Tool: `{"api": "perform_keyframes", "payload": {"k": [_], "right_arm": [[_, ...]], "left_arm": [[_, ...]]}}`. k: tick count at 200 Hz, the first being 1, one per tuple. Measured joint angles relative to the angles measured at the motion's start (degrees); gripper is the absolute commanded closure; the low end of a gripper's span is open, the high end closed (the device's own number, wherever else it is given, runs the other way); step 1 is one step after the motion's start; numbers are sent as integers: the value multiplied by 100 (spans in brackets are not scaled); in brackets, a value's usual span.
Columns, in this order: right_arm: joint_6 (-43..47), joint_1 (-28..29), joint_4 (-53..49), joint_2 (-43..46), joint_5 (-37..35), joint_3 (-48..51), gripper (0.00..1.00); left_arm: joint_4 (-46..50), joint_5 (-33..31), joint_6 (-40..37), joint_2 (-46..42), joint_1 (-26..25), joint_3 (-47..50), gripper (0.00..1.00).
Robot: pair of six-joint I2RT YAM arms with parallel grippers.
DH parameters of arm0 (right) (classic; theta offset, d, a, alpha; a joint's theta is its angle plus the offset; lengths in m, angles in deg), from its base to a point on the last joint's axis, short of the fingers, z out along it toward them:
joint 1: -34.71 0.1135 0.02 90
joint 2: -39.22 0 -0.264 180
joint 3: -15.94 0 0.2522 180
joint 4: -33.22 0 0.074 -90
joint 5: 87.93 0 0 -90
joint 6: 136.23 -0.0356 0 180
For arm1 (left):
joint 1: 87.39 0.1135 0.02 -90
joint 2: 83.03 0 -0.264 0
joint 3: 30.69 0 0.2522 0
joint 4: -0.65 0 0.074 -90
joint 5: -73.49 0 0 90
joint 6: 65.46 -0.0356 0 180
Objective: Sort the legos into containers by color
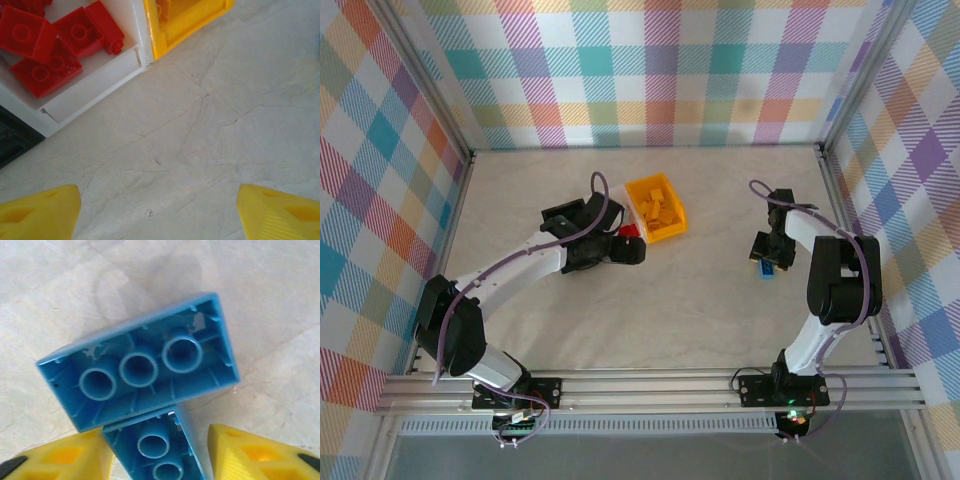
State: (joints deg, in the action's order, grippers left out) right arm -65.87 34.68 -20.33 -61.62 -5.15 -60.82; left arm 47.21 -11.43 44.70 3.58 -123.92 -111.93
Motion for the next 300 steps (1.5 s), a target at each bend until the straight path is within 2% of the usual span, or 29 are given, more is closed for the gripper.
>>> {"api": "perform_keyframes", "payload": {"k": [40,67,98,128,152,176,205,237,257,300], "right_arm": [[-4,68,79,166,175,177,65],[-107,372,55,566,275,225,65],[-396,1349,-66,855,492,-57,65],[-699,2566,-142,758,761,-1102,65],[-833,3379,28,55,1141,-2529,65],[-870,3908,192,-1023,1587,-3849,65],[-870,4264,155,-2439,1967,-5353,65],[-905,4452,-61,-3635,2256,-6728,63],[-1016,4487,-177,-4059,2367,-7291,46],[-992,4485,-216,-4148,2490,-7449,40]], "left_arm": [[2,-2,2,-173,35,179,18],[4,-7,2,-317,79,254,18],[17,-70,4,-684,166,363,17],[164,-315,26,-1537,542,603,17],[378,-723,26,-2433,785,756,16],[605,-1084,26,-3228,820,892,16],[914,-1429,20,-3764,863,931,15],[1154,-1587,-2,-3912,966,1003,14],[1263,-1593,-22,-3912,1047,1054,14],[1272,-1497,-26,-3904,1202,1198,14]]}}
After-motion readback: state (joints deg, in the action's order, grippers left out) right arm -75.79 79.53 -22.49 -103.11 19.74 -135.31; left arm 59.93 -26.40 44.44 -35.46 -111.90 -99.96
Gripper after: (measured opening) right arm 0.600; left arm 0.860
